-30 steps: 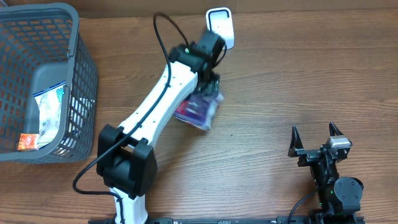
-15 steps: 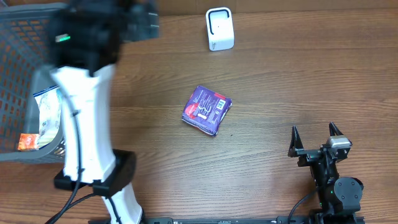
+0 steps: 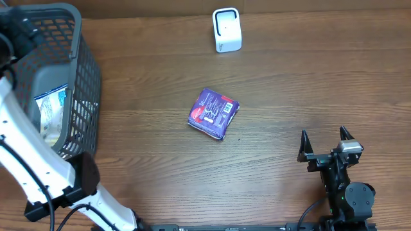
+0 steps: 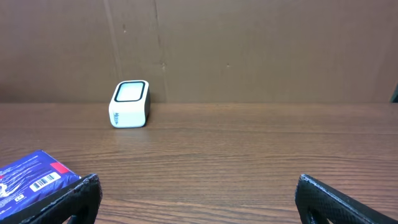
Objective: Scan the item barcode
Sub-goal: 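Reach into the basket and grasp the white-blue snack bag with left gripper, then carry the white-blue bag out and set it right of the purple box, then reach into the basket and grasp the white Pantene tube with left gripper, then carry the Pantene tube out and lay it between box and bag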
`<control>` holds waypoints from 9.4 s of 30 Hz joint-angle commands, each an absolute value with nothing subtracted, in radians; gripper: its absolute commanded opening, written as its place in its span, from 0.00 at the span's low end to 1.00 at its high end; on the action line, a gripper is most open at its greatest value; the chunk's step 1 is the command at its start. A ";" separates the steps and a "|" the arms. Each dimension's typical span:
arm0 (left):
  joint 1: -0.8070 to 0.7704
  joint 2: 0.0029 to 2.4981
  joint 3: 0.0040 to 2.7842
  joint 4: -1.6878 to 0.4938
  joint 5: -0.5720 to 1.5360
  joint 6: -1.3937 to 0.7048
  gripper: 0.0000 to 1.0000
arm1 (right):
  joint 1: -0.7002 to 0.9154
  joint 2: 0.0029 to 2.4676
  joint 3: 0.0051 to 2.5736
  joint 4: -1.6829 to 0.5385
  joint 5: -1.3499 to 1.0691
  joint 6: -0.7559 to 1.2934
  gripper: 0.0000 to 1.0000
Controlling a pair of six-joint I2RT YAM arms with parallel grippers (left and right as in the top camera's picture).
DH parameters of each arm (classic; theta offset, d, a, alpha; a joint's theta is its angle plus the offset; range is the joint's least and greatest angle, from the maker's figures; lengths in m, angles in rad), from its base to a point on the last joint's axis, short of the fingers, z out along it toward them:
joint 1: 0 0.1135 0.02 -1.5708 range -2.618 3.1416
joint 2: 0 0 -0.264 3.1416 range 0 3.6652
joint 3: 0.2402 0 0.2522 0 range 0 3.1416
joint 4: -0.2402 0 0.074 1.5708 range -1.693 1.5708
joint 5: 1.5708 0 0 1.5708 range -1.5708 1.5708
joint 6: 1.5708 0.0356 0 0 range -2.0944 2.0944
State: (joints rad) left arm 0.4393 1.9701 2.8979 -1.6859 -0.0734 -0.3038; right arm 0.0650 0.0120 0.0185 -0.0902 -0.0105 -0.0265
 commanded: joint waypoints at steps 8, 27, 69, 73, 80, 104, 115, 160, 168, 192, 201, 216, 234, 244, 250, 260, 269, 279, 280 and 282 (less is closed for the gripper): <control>0.537 1.966 2.659 -1.659 -0.019 -0.253 1.00 | 0.058 0.003 0.009 -0.084 -0.001 -0.034 1.00; 0.567 2.238 2.435 -1.583 -0.085 -0.277 1.00 | 0.058 0.003 0.008 -0.084 -0.001 -0.034 1.00; 0.557 2.415 2.014 -1.334 -0.194 -0.220 0.52 | 0.058 0.003 0.009 -0.085 -0.001 -0.034 1.00; 0.557 2.415 2.014 -1.327 -0.196 -0.211 0.04 | 0.058 0.003 0.009 -0.085 -0.001 -0.034 1.00; 0.566 2.412 2.146 -1.424 -0.213 -0.229 0.04 | 0.058 0.003 0.009 -0.084 -0.001 -0.034 1.00; 0.396 1.997 2.930 -1.689 0.067 -0.239 0.04 | 0.058 0.003 0.008 -0.084 -0.001 -0.034 1.00; -0.173 1.971 2.844 -1.689 0.123 -0.273 0.04 | 0.058 0.003 0.009 -0.084 -0.001 -0.034 1.00; -0.532 2.355 2.768 -1.452 0.176 -0.410 0.80 | 0.058 0.003 0.009 -0.084 -0.001 -0.034 1.00; -0.259 2.072 2.911 -1.479 0.254 -0.371 0.85 | 0.058 0.003 0.008 -0.084 -0.001 -0.034 1.00; 0.785 1.824 2.244 -1.629 0.304 -0.046 0.87 | 0.058 0.003 0.009 -0.084 -0.001 -0.034 1.00; 0.767 1.827 1.843 -1.410 0.222 -0.048 0.89 | 0.058 0.003 0.009 -0.084 -0.001 -0.034 1.00; 0.715 1.828 1.486 -1.129 0.145 -0.026 0.80 | 0.058 0.003 0.009 -0.085 -0.001 -0.034 1.00; 0.704 1.828 1.228 -0.785 0.124 -0.029 0.57 | 0.058 0.003 0.009 -0.085 -0.001 -0.034 1.00; 0.704 1.827 1.192 -0.669 0.124 -0.040 0.16 | 0.058 0.003 0.009 -0.084 -0.001 -0.034 1.00; 0.704 1.821 1.335 -0.739 0.127 -0.118 0.04 | 0.058 0.003 0.008 -0.084 -0.001 -0.034 1.00; 0.704 1.817 1.912 -1.014 0.255 -0.142 0.04 | 0.058 0.003 0.009 -0.084 -0.001 -0.034 1.00; 0.650 1.816 2.426 -1.231 0.535 -0.218 0.04 | 0.058 0.003 0.009 -0.084 -0.001 -0.034 1.00; 0.279 1.811 2.563 -1.447 0.594 -0.191 0.04 | 0.058 0.003 0.009 -0.085 -0.001 -0.034 1.00; 0.237 1.813 2.557 -1.468 0.569 -0.191 0.04 | 0.058 0.003 0.009 -0.084 -0.001 -0.034 1.00; 0.132 1.826 2.526 -1.508 0.503 -0.191 0.04 | 0.058 0.003 0.008 -0.084 -0.001 -0.034 1.00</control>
